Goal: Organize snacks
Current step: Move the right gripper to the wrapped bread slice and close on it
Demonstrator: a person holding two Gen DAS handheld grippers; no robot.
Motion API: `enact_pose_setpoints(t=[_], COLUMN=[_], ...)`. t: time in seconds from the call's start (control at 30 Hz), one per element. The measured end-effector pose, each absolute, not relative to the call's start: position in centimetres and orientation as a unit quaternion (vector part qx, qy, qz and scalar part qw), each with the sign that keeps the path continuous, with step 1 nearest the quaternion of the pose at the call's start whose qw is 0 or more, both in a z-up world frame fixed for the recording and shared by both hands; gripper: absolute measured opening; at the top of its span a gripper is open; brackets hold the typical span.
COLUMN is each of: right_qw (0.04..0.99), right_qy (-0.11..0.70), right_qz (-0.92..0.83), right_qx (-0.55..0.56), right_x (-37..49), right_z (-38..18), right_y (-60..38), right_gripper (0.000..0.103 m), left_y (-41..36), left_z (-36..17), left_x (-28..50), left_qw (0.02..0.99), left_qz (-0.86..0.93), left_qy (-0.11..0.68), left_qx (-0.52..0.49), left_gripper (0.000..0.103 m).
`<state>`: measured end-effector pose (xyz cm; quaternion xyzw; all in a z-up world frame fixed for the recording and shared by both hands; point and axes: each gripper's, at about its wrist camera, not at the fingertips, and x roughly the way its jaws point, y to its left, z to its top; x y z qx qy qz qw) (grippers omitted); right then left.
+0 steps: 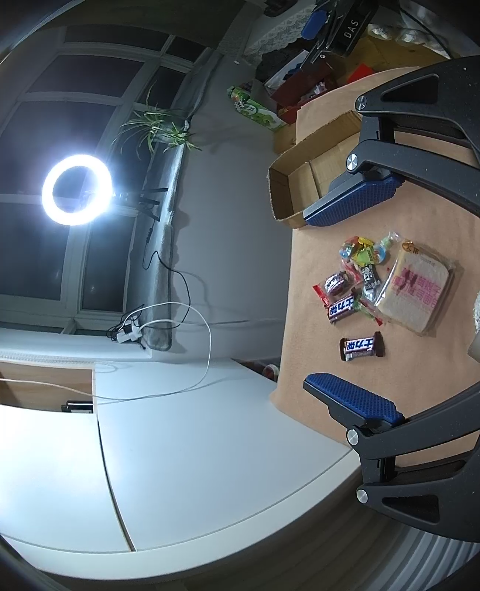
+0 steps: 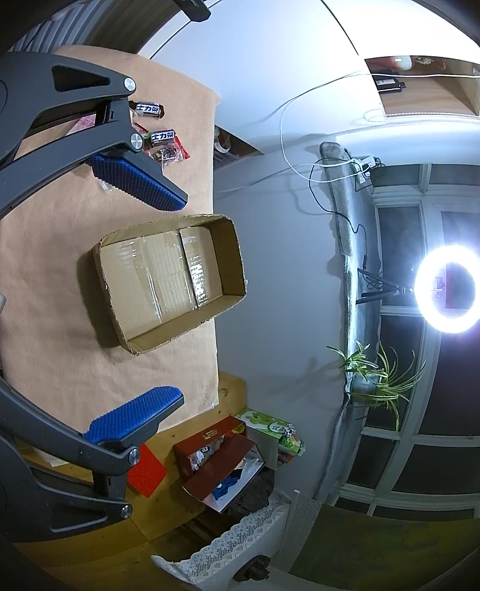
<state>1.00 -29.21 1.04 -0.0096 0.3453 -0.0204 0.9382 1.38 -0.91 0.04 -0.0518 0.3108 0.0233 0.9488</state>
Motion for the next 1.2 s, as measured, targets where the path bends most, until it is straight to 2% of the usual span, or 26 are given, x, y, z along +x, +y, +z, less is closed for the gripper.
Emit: enact_pose_setpoints(t=[0.5,0.87,0.97,1.03,1.2], right_qw=[0.913,0.885,0.869,0.857,0.827], right_qy=[0.406,0.45,0.47,0.482,0.504], right_qz=[0.035,0.12,0.157,0.181,0.249], right_qx=[0.014,0.01,0.004,0.002,-0.021], right_x=[1.8,2.5,3.2,3.6,4.6], right_z=[-2.9,-4.8,-5.7,-6.5,-8.3], right_y=[-28.4,-25.4,-23.8,-22.5,-19.1], right_gripper=[0.098,0.098,0.098,0.098,0.098], left_y=[2.1,6.1,6.4,6.5,6.3], left_z=[-3.7,-8.2,-9.0,-9.9,-11.9], left_x=[2.2,2.4,2.2,2.2,1.9], left_qw=[0.918,0.876,0.871,0.863,0.837], left_qz=[0.015,0.001,0.006,-0.001,-0.022], left_qy=[0.381,0.439,0.448,0.46,0.488], left_qx=[-0.108,-0.2,-0.201,-0.209,-0.247], left_gripper=[0.082,0.08,0.073,0.063,0.056])
